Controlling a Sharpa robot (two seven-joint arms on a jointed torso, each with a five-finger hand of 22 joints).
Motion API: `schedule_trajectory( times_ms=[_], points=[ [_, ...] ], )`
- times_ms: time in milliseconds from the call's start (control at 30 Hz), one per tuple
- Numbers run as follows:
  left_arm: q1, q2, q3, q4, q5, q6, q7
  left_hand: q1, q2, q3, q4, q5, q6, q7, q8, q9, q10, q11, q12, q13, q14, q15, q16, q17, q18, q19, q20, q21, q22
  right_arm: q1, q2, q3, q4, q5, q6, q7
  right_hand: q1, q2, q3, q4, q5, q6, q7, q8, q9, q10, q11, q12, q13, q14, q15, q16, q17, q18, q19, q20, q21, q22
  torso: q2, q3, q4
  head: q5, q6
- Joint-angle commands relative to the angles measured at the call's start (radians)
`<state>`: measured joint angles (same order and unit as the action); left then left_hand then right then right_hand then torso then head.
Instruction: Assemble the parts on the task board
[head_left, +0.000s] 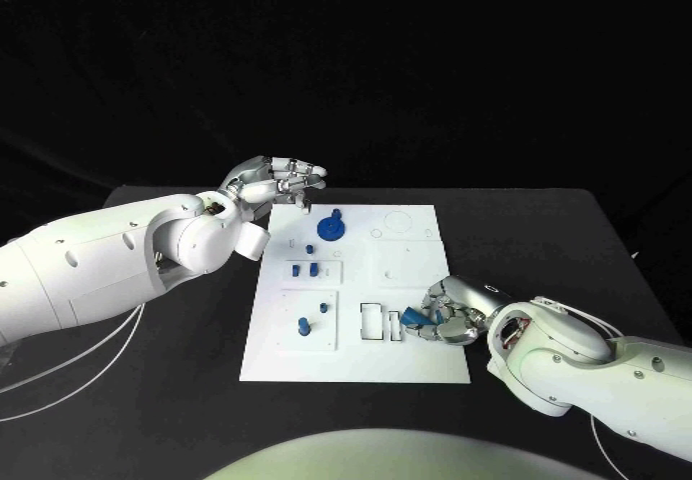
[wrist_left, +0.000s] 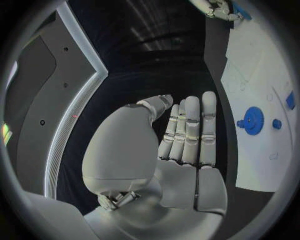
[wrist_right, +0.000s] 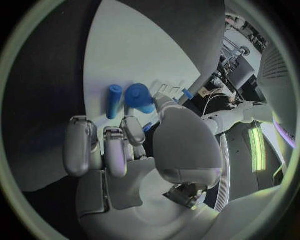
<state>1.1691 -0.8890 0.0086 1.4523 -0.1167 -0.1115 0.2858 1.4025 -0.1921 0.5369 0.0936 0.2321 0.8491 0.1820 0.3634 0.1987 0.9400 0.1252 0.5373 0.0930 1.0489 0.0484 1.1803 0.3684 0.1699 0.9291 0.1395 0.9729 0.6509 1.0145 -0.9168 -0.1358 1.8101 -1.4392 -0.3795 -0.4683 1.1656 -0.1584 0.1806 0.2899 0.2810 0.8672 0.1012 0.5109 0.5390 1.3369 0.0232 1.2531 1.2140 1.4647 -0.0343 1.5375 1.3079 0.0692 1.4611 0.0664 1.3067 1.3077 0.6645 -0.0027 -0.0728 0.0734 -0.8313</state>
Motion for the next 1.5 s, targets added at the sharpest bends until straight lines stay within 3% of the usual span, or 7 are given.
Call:
schedule_trajectory(
  times_ms=[33, 300, 700, 1133, 1300, 1367, 1500],
  points=[
    [0.001, 0.001, 0.001, 0.003, -0.001, 0.018, 0.004, -0.011, 0.002, 0.0, -0.004, -0.001, 0.003, 0.007, -0.003, 0.002, -0.006, -0.003, -0.006, 0.0, -0.005, 0.0, -0.006, -0.001, 0.015, 0.001, 0.004, -0.004, -0.001, -0.007, 0.006, -0.004, -0.007, -0.032, 0.03, -0.023, 0.027, 0.011, -0.003, -0.002, 0.01, 0.006, -0.002, 0.005, 0.0, 0.009, 0.0, 0.008, 0.01, 0.087, -0.009, 0.007, 0.165, -0.017, 0.016, -0.002, 0.006, 0.169, 0.0, 0.0, 0.0008, 0.002, 0.0],
    [0.001, 0.001, 0.001, 0.002, -0.001, 0.019, 0.003, -0.011, 0.002, 0.0, -0.004, -0.001, 0.003, 0.007, -0.003, 0.002, -0.006, -0.003, -0.006, 0.0, -0.005, 0.0, -0.006, -0.001, 0.015, 0.001, 0.004, -0.004, -0.001, -0.009, 0.009, -0.004, 0.0, -0.04, -0.001, -0.024, 0.093, 0.032, 0.027, -0.006, 0.006, 0.027, -0.013, 0.02, 0.011, 0.027, -0.01, 0.034, 0.044, 0.089, -0.016, 0.01, 0.177, -0.019, 0.021, -0.008, 0.019, 0.177, -0.001, -0.0003, -0.0022, 0.002, 0.0],
    [0.001, 0.004, 0.001, 0.0, -0.001, 0.019, 0.002, -0.011, 0.002, 0.0, -0.004, -0.001, 0.003, 0.007, -0.003, 0.002, -0.006, -0.003, -0.006, 0.0, -0.005, 0.0, -0.006, -0.001, 0.015, 0.001, 0.004, -0.004, -0.001, 0.013, -0.002, -0.001, 0.067, 0.021, -0.127, 0.017, 0.109, 0.053, 0.077, 0.001, 0.034, 0.06, -0.031, 0.038, 0.026, 0.06, -0.026, 0.068, 0.086, 0.092, -0.03, 0.014, 0.191, -0.023, 0.03, -0.019, 0.04, 0.188, 0.0, -0.0003, 0.0003, -0.003, 0.005],
    [0.001, 0.006, 0.001, 0.001, -0.001, 0.02, 0.001, -0.013, 0.003, 0.0, -0.004, -0.001, 0.002, 0.007, -0.003, 0.002, -0.006, -0.003, -0.006, 0.0, -0.005, 0.0, -0.006, -0.001, 0.015, 0.001, 0.004, -0.006, -0.002, 0.021, 0.051, -0.001, 0.062, 0.108, -0.041, 0.02, 0.04, 0.068, 0.093, 0.003, 0.034, 0.065, -0.032, 0.039, 0.035, 0.065, -0.027, 0.067, 0.092, 0.092, -0.032, 0.014, 0.191, -0.023, 0.03, -0.023, 0.038, 0.19, 0.001, 0.0001, -0.0004, 0.002, 0.001],
    [0.001, 0.007, 0.001, 0.001, -0.001, 0.021, 0.001, -0.013, 0.003, 0.0, -0.004, -0.001, 0.002, 0.007, -0.003, 0.002, -0.006, -0.003, -0.006, 0.0, -0.005, 0.0, -0.006, -0.001, 0.015, 0.001, 0.004, -0.006, -0.002, 0.02, 0.091, -0.001, 0.037, 0.12, -0.008, 0.011, -0.051, 0.074, 0.082, 0.004, 0.008, 0.072, -0.032, 0.042, 0.044, 0.072, -0.027, 0.071, 0.102, 0.092, -0.031, 0.014, 0.192, -0.023, 0.03, -0.022, 0.036, 0.191, 0.002, 0.0001, 0.0005, 0.003, -0.001],
    [0.001, 0.007, 0.001, 0.002, -0.001, 0.021, 0.001, -0.013, 0.003, 0.0, -0.004, -0.001, 0.002, 0.007, -0.003, 0.002, -0.006, -0.003, -0.006, 0.0, -0.005, 0.0, -0.006, -0.001, 0.015, 0.001, 0.004, -0.006, -0.002, 0.019, 0.103, -0.001, 0.027, 0.117, 0.003, 0.004, -0.095, 0.072, 0.064, 0.004, 0.036, 0.078, -0.035, 0.045, 0.05, 0.078, -0.029, 0.076, 0.109, 0.092, -0.033, 0.014, 0.192, -0.024, 0.031, -0.024, 0.037, 0.193, 0.002, 0.0, 0.0012, 0.003, -0.001],
    [0.001, 0.007, 0.001, 0.002, -0.001, 0.022, 0.0, -0.013, 0.003, 0.0, -0.004, -0.001, 0.002, 0.007, -0.003, 0.002, -0.006, -0.003, -0.006, 0.0, -0.005, 0.0, -0.006, -0.001, 0.015, 0.001, 0.004, -0.006, -0.002, 0.018, 0.122, -0.001, 0.009, 0.106, 0.018, -0.008, -0.152, 0.083, 0.038, 0.005, 0.031, 0.086, -0.04, 0.052, 0.058, 0.087, -0.033, 0.085, 0.123, 0.093, -0.036, 0.014, 0.194, -0.024, 0.032, -0.026, 0.037, 0.194, 0.001, -0.0004, -0.0002, 0.005, -0.002]
  ],
)
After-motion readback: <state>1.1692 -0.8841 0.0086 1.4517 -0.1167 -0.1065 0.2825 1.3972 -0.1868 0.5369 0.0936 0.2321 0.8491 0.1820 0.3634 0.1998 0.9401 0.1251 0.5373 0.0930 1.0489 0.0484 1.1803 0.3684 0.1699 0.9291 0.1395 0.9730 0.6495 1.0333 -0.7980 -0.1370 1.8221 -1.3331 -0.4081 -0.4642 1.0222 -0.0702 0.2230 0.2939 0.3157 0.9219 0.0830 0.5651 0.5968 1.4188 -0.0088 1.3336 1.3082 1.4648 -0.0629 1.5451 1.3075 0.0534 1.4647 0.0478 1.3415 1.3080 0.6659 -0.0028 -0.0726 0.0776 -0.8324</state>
